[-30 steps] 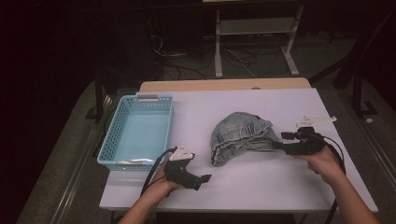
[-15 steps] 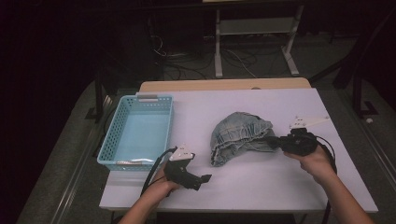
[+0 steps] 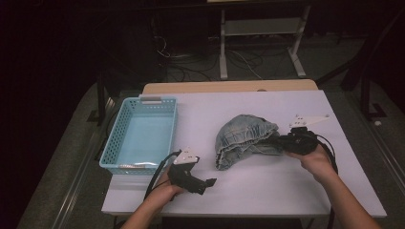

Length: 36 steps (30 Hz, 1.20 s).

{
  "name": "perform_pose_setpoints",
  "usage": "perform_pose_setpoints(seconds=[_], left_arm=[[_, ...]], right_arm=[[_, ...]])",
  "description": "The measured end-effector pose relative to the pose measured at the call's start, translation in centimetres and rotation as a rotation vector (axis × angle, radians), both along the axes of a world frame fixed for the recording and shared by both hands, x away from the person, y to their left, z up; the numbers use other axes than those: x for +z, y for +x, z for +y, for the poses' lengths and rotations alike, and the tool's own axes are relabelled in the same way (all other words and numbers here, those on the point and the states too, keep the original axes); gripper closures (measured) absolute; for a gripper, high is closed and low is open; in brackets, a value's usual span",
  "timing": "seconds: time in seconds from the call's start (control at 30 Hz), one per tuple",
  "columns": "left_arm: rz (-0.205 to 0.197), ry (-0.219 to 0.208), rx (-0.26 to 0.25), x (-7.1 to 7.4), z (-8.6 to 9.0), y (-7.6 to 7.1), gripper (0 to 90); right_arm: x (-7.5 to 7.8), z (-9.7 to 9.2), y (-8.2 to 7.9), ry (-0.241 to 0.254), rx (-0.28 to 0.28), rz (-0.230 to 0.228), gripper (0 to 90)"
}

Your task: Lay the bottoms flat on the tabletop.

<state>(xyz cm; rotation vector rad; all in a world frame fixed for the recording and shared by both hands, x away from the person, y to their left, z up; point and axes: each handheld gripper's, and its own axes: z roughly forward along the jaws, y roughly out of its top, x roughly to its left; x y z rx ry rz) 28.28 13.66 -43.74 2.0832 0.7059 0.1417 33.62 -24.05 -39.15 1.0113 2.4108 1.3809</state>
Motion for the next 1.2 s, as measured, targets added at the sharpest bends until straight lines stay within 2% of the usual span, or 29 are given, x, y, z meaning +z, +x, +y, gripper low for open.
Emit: perform_pose_setpoints(seconds=[0.57, 1.2], left_arm=[[-0.003, 0.001, -0.003, 0.0, -0.1, -0.2, 0.0], [-0.002, 0.001, 0.0, 0.0, 0.0, -0.2, 0.0]], right_arm=[[1.1, 1.4, 2.3, 0.041, -0.004, -0.038, 88.9], [2.0, 3.2, 5.6, 0.032, -0.022, -0.072, 88.9]])
